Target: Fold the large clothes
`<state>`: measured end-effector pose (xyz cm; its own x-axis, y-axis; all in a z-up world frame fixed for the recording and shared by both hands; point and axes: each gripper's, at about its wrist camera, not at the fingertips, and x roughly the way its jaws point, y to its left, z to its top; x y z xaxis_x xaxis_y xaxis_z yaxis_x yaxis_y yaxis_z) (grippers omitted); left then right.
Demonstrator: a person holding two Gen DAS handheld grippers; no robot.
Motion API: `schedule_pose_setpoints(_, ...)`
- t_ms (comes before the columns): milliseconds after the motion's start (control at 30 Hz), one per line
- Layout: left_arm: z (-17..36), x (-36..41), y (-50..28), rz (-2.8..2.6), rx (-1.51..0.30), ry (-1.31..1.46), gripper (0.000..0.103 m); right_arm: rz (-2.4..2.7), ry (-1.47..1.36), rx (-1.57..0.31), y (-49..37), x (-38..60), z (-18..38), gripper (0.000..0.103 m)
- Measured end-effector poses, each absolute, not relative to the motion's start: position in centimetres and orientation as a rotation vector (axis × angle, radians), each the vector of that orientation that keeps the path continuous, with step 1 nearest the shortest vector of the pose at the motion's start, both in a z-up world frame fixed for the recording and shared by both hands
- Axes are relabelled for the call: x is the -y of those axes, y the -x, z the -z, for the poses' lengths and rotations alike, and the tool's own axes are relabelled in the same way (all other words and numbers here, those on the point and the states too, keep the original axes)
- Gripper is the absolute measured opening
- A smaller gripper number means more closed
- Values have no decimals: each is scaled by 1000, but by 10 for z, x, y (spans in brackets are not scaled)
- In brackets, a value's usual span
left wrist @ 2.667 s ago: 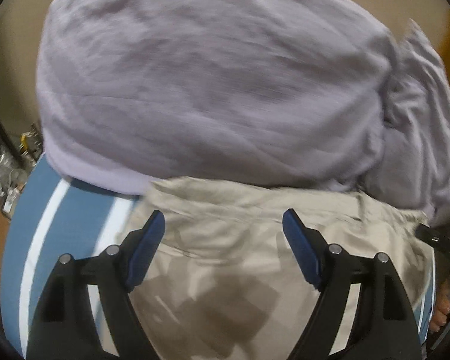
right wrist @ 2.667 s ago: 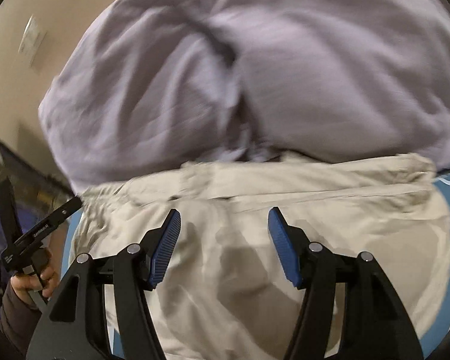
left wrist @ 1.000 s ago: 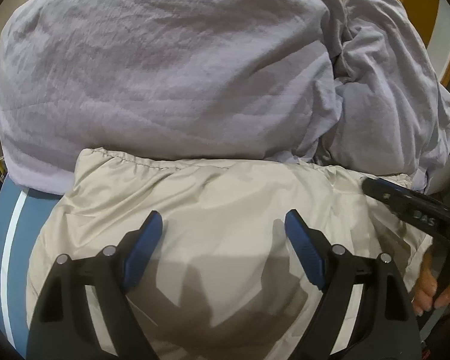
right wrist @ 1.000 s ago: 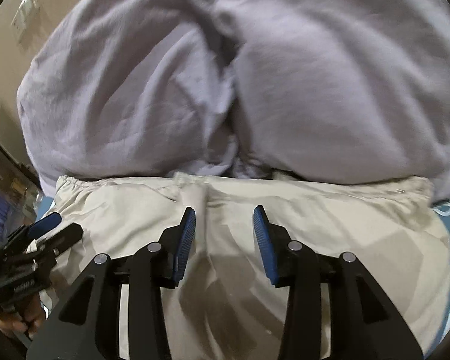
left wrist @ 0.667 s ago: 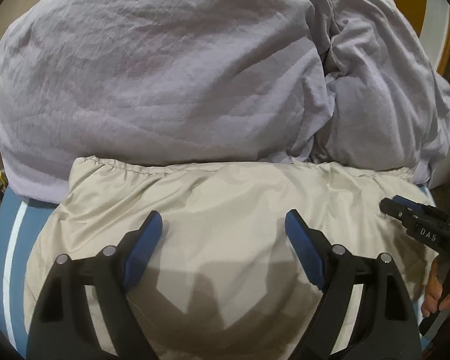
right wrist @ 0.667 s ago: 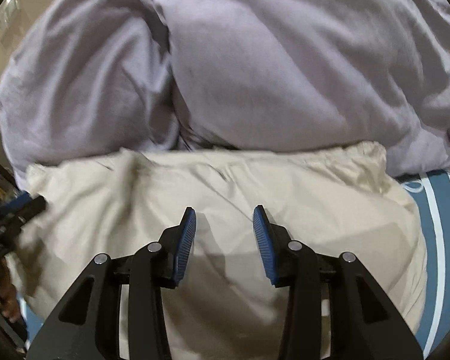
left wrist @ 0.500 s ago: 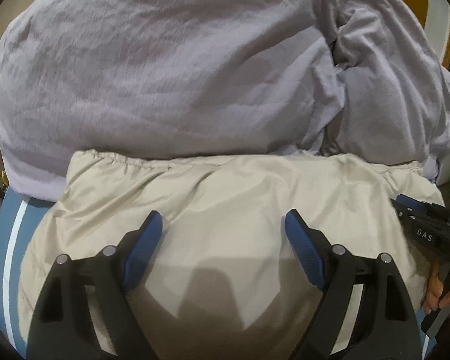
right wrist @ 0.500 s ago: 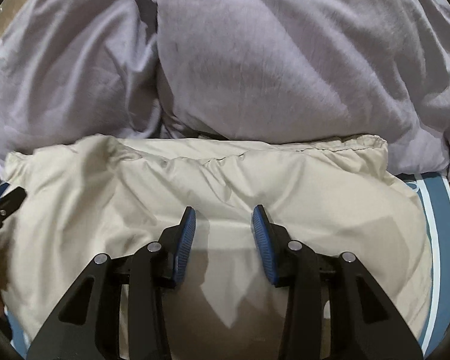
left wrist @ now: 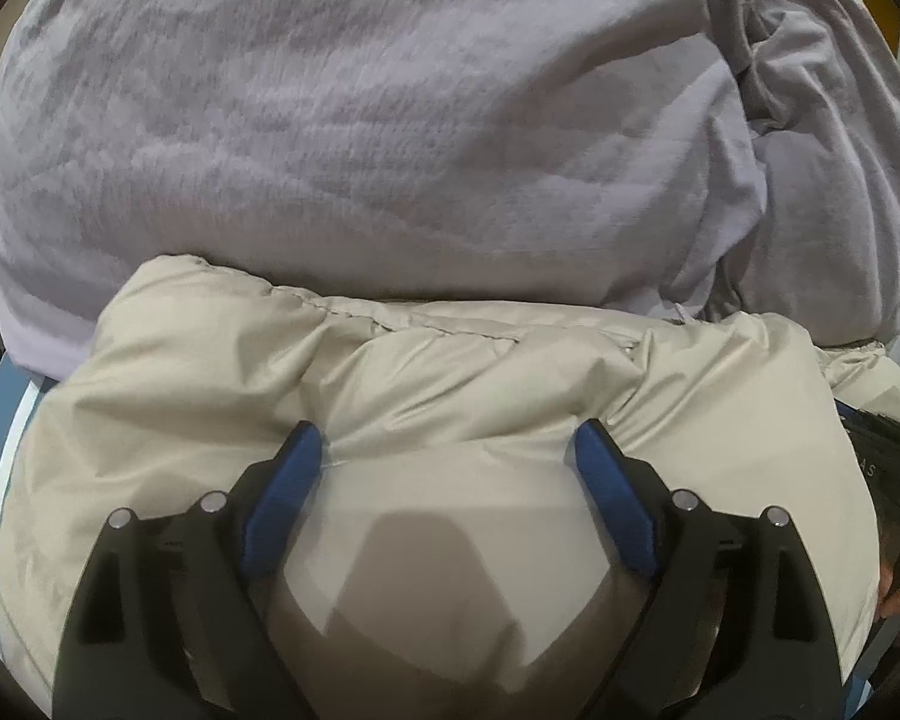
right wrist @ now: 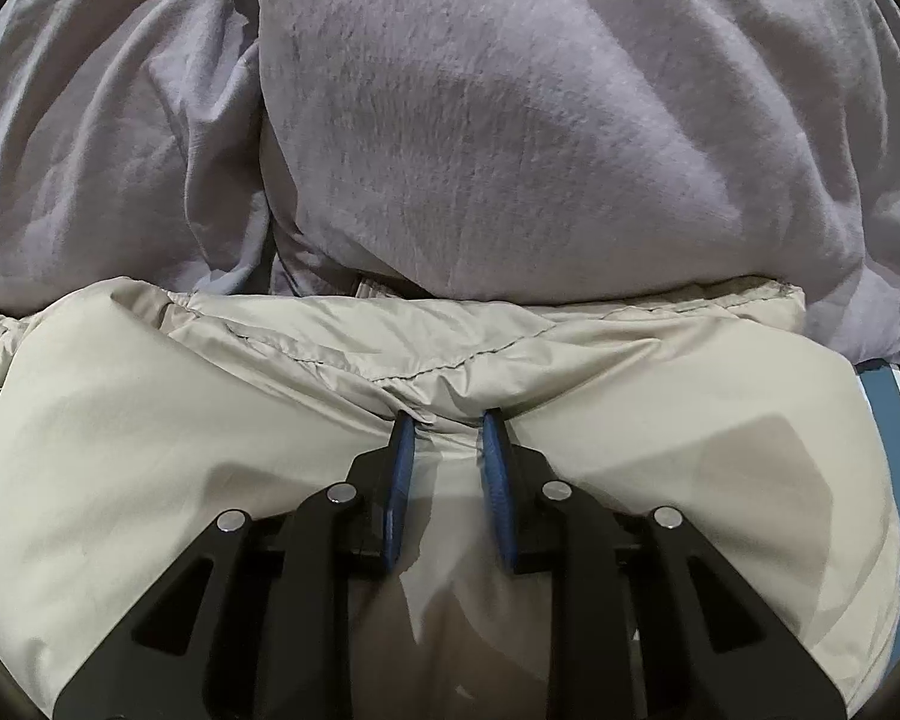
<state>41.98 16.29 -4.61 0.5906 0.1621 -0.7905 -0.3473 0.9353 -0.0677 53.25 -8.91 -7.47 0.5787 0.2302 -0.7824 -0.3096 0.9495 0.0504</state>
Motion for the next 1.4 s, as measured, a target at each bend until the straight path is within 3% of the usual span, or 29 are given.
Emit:
schedule_pose_setpoints(333, 54, -161, -422, -309, -891, 217, 90, -312, 87, -898, -529, 92, 82, 26)
schedule_pose_setpoints(500, 31, -152, -409, -278, -877, 263, 89, -352, -17, -896, -504, 97, 57, 52)
schedule_pose_setpoints(633, 10, -135, -403, -221, -845, 287, 89, -417, -67, -871, -480, 87, 38, 62)
schedule_pose_setpoints(800, -8, -114, -399, -170, -829, 284, 89, -456, -90, -848, -454, 73, 28, 67)
schedule_pose_setpoints(1400, 47, -106, -431, -241, -877, 199, 93, -428, 2, -862, -475, 47, 78, 78)
